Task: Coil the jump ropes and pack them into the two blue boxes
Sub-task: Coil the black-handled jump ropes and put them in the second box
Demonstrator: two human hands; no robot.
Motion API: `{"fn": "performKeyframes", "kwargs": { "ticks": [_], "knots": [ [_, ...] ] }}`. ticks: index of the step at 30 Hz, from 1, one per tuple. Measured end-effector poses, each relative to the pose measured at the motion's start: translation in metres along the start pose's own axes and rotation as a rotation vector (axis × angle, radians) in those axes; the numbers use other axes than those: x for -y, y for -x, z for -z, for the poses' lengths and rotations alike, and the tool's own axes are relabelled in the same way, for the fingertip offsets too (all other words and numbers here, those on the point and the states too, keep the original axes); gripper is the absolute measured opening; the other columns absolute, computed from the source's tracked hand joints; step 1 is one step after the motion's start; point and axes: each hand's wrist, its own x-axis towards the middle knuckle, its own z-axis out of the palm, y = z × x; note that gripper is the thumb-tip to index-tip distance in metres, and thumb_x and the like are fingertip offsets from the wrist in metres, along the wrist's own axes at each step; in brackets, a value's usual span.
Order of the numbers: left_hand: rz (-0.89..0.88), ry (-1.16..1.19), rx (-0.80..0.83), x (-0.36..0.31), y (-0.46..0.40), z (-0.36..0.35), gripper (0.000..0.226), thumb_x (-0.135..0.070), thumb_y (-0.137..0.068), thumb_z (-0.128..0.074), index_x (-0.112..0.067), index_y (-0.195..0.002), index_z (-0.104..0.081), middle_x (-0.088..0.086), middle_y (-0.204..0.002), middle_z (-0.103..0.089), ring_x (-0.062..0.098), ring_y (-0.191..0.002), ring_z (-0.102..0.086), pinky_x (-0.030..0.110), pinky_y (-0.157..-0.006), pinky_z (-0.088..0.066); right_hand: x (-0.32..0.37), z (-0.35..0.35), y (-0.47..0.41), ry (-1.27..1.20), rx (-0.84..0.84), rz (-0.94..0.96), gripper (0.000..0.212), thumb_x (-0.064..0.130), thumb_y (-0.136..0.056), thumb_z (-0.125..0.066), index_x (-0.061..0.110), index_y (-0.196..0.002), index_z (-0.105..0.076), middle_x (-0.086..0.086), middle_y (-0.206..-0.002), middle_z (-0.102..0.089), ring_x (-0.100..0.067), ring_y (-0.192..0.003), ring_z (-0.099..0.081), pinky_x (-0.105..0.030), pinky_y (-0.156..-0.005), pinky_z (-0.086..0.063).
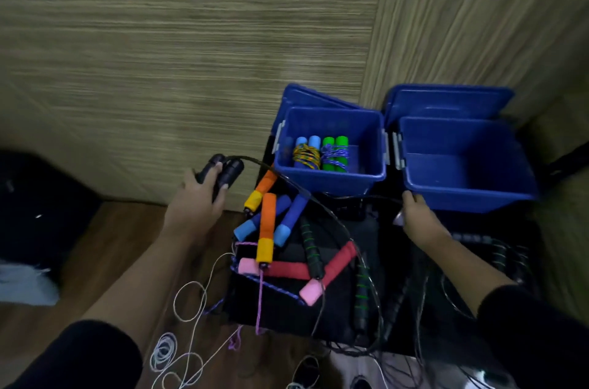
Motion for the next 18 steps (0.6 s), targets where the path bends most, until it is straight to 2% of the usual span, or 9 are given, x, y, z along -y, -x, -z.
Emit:
{"fn": "performKeyframes", "kwargs": {
  "ticks": [3,5,7,10,12,14,18],
  "knots": [
    [-0.012,0.068,-0.025,-0.021,-0.006,0.01,0.048,-0.036,-0.095,-0.051,-0.023,-0.141,-0.043,0.026,-0.118,-0.043,0.047,-0.085,-0.057,0.05,-0.072,-0.049,-0.033,0.014,0.016,-0.091,-0.04,-0.096,0.045,-0.012,-0.081,-0.051,-0.002,-0.123,-0.038,-0.026,-0.123,-0.039,-0.044,-0.097,-0.053,-0.043,-0.082,-0.045],
    [-0.072,0.129,-0.048,-0.032,-0.008,0.015,0.047,-0.038,-0.096,-0.05,-0.023,-0.14,-0.043,0.024,-0.116,-0.042,0.046,-0.084,-0.057,0.05,-0.072,-0.05,-0.053,0.019,0.029,-0.131,-0.079,-0.146,0.04,-0.013,-0.08,-0.052,-0.003,-0.116,-0.039,-0.027,-0.121,-0.041,-0.043,-0.095,-0.052,-0.042,-0.077,-0.043],
    [-0.154,0.171,-0.088,-0.042,-0.007,0.02,0.049,-0.046,-0.093,-0.045,-0.023,-0.137,-0.043,0.023,-0.111,-0.043,0.045,-0.079,-0.057,0.05,-0.068,-0.052,-0.071,0.02,0.041,-0.175,-0.116,-0.205,0.036,-0.013,-0.081,-0.051,-0.006,-0.115,-0.04,-0.03,-0.119,-0.042,-0.044,-0.096,-0.05,-0.039,-0.076,-0.04],
    [-0.305,0.193,-0.087,-0.057,-0.002,0.028,0.054,-0.051,-0.089,-0.037,-0.021,-0.134,-0.045,0.022,-0.107,-0.045,0.043,-0.071,-0.058,0.046,-0.058,-0.053,-0.092,0.015,0.058,-0.202,-0.113,-0.284,0.038,-0.012,-0.082,-0.048,-0.011,-0.119,-0.041,-0.034,-0.119,-0.046,-0.044,-0.105,-0.047,-0.039,-0.084,-0.04],
    [-0.399,0.208,-0.058,-0.07,0.001,0.034,0.052,-0.05,-0.09,-0.038,-0.021,-0.133,-0.044,0.022,-0.105,-0.046,0.042,-0.068,-0.059,0.043,-0.055,-0.053,-0.098,0.012,0.069,-0.184,-0.063,-0.278,0.038,-0.006,-0.084,-0.052,-0.01,-0.122,-0.044,-0.032,-0.122,-0.047,-0.042,-0.115,-0.045,-0.036,-0.091,-0.037],
    [-0.478,0.214,-0.033,-0.083,0.004,0.037,0.05,-0.048,-0.09,-0.04,-0.021,-0.132,-0.044,0.021,-0.104,-0.047,0.041,-0.071,-0.06,0.044,-0.059,-0.055,-0.1,0.011,0.078,-0.194,-0.024,-0.249,0.043,0.003,-0.089,-0.055,-0.006,-0.129,-0.044,-0.027,-0.129,-0.047,-0.038,-0.124,-0.042,-0.032,-0.099,-0.033],
    [-0.582,0.247,-0.011,-0.114,0.007,0.048,0.05,-0.046,-0.091,-0.041,-0.021,-0.133,-0.042,0.016,-0.104,-0.045,0.037,-0.078,-0.06,0.043,-0.067,-0.055,-0.102,0.015,0.095,-0.273,-0.058,-0.208,0.046,0.021,-0.092,-0.058,0.004,-0.133,-0.046,-0.023,-0.133,-0.047,-0.035,-0.123,-0.045,-0.032,-0.1,-0.036]
  ]
}}
